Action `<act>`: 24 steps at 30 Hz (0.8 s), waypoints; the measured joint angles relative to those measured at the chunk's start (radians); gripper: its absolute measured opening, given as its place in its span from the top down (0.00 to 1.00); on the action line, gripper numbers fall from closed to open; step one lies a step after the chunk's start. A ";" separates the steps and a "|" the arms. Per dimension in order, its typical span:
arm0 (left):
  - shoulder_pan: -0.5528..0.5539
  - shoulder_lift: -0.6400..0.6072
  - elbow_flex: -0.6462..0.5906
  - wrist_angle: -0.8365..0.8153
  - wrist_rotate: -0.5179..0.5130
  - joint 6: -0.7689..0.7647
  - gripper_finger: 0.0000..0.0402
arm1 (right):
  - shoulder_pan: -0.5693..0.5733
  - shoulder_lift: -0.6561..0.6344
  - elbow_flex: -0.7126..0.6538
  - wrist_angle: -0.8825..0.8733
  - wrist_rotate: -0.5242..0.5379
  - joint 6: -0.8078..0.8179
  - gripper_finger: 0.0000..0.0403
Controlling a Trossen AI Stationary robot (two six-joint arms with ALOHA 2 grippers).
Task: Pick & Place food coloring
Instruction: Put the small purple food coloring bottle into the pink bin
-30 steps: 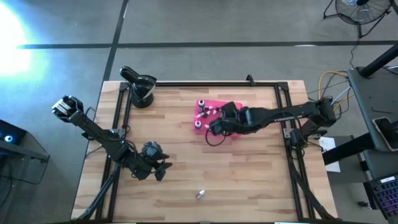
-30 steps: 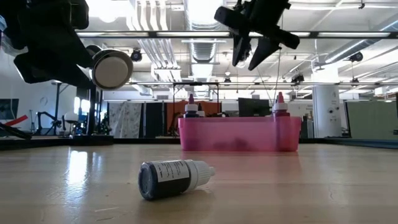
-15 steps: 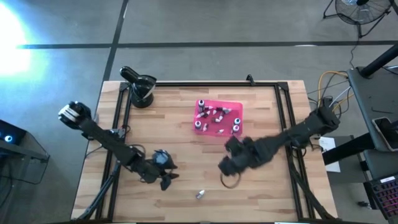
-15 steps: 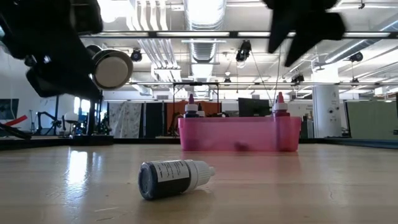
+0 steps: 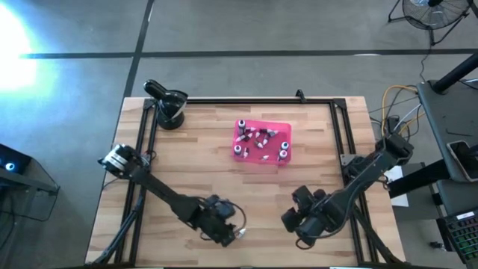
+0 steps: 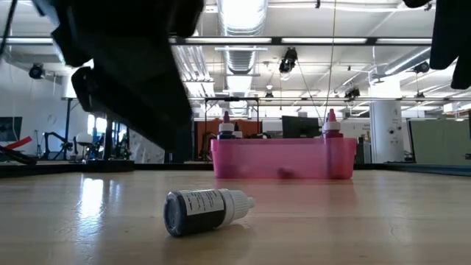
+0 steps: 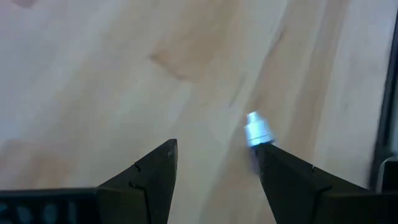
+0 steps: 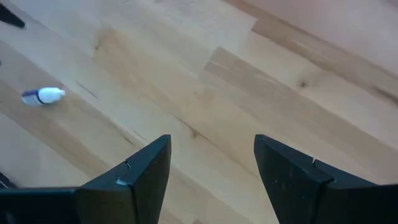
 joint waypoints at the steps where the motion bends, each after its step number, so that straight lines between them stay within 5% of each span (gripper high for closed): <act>1: 0.000 0.023 0.036 -0.017 0.005 -0.013 0.52 | 0.003 0.000 0.000 -0.004 0.001 -0.013 0.44; 15: 0.009 0.354 0.482 -0.359 0.081 -0.125 0.52 | 0.072 0.000 -0.004 -0.022 0.056 -0.078 0.44; 24: 0.019 0.397 0.546 -0.446 0.086 -0.173 0.58 | 0.106 0.000 -0.014 -0.072 0.056 -0.075 0.44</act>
